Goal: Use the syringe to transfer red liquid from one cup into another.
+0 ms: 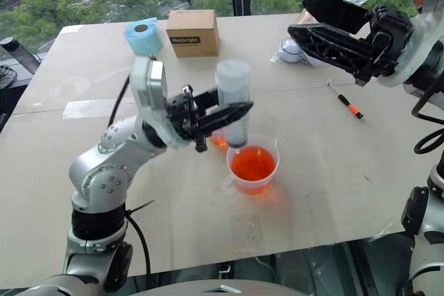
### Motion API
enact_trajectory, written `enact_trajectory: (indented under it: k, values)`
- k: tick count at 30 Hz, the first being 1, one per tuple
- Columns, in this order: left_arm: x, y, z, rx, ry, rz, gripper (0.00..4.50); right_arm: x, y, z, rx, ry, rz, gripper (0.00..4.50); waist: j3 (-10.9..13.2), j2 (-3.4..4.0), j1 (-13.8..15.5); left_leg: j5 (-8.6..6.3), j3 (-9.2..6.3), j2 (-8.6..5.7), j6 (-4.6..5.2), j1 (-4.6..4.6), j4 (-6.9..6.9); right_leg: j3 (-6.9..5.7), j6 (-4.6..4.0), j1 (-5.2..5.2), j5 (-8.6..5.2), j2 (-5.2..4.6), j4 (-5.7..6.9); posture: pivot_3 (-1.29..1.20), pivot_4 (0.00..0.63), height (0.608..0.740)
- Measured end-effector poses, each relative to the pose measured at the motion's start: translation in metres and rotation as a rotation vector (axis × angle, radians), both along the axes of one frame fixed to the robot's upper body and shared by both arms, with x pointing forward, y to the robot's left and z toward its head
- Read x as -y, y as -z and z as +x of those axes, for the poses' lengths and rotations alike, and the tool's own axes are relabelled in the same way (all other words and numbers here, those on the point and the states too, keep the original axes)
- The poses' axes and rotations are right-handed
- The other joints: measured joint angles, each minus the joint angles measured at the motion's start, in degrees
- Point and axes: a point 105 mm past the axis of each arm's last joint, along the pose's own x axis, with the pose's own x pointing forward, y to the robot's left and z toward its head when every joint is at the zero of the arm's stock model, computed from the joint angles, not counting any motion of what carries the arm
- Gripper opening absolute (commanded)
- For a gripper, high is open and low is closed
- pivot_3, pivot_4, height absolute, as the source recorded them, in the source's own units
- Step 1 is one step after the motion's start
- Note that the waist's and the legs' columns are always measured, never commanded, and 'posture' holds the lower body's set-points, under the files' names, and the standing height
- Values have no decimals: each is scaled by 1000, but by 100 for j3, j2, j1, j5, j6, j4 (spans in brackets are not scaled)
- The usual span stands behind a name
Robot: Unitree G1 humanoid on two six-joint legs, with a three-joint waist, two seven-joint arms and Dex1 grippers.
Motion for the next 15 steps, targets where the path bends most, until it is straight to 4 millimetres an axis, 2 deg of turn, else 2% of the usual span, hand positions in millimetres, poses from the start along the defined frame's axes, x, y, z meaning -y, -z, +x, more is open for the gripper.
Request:
enact_trajectory:
  k: [7,15]
  values:
    - [11,12,0,43,28,-53,1381,-5,39,-4,-99,9,-112,4500,-1,2,85,-6,1,-1,10,-1,6,-1,0,4,0,-1,-4,0,150,740]
    - [19,26,-3,29,82,-25,1381,-7,42,-5,-112,16,-134,4500,-2,3,106,-6,1,0,11,0,5,-2,1,4,0,0,-5,0,150,740]
